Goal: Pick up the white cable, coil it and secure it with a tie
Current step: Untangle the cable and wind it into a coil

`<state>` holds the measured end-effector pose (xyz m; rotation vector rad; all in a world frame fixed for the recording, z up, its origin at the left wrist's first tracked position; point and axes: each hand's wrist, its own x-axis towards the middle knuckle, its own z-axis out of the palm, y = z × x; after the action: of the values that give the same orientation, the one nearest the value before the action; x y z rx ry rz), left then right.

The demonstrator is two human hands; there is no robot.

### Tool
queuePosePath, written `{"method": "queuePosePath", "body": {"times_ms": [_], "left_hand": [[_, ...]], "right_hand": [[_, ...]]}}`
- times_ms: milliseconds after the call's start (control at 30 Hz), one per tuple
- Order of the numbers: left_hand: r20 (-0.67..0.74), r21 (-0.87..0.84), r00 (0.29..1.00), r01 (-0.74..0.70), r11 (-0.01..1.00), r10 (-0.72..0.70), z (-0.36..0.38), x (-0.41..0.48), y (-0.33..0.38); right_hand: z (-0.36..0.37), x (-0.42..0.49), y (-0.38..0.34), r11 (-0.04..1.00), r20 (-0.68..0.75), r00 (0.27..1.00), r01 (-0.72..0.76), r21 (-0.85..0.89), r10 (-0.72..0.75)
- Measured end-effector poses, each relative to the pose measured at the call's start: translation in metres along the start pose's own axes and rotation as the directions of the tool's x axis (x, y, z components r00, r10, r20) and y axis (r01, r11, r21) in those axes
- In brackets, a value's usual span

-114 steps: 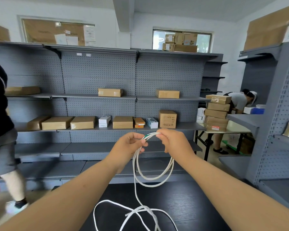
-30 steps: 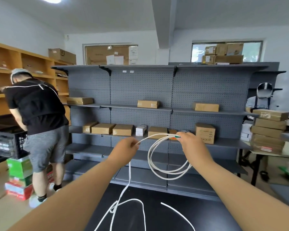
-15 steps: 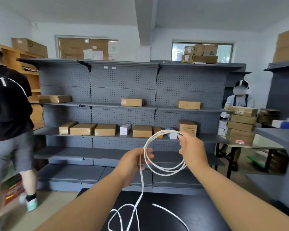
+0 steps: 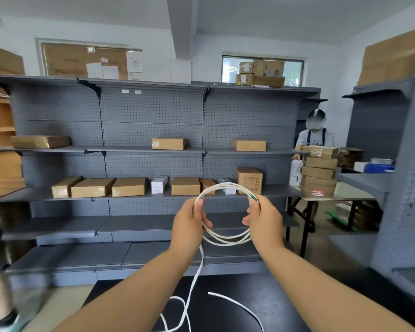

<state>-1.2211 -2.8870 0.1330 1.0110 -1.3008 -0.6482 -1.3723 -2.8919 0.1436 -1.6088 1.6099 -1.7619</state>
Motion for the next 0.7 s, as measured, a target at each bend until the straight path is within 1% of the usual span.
{"method": "queuePosePath", "body": {"times_ms": [100, 167, 233, 333, 400, 533, 633, 700], "left_hand": [[-0.018, 0.198, 0.994, -0.102, 0.975, 0.108, -0.001, 0.008, 0.0], [-0.008, 0.313, 0.989, -0.139, 0.939, 0.149, -0.002, 0.014, 0.002], [0.003, 0.377, 0.988, -0.143, 0.915, 0.153, -0.002, 0.02, 0.006], [0.022, 0.417, 0.988, -0.147, 0.897, 0.151, 0.0, 0.025, 0.013], [0.051, 0.444, 0.986, -0.163, 0.881, 0.157, -0.001, 0.027, 0.017], [0.162, 0.51, 0.978, -0.198, 0.837, 0.133, 0.0, 0.029, 0.026], [0.29, 0.585, 0.949, -0.28, 0.761, 0.126, 0.002, 0.026, 0.034], [0.358, 0.612, 0.926, -0.327, 0.72, 0.117, 0.004, 0.022, 0.039]], "right_hand": [[0.006, -0.002, 0.005, 0.998, 0.059, 0.996, -0.07, 0.007, 0.069], [0.008, -0.004, 0.009, 0.997, 0.093, 0.993, -0.063, -0.034, 0.066], [0.009, -0.004, 0.012, 0.996, 0.123, 0.991, -0.042, -0.082, 0.052], [0.007, -0.003, 0.014, 0.989, 0.183, 0.982, -0.026, -0.148, 0.053], [0.003, -0.002, 0.013, 0.983, 0.223, 0.975, 0.019, -0.185, 0.023], [-0.007, 0.007, 0.004, 0.962, 0.265, 0.959, 0.164, -0.219, -0.103], [-0.011, 0.012, -0.006, 0.947, 0.336, 0.924, 0.256, -0.195, -0.181], [-0.014, 0.014, -0.012, 0.929, 0.403, 0.886, 0.322, -0.185, -0.227]]}}
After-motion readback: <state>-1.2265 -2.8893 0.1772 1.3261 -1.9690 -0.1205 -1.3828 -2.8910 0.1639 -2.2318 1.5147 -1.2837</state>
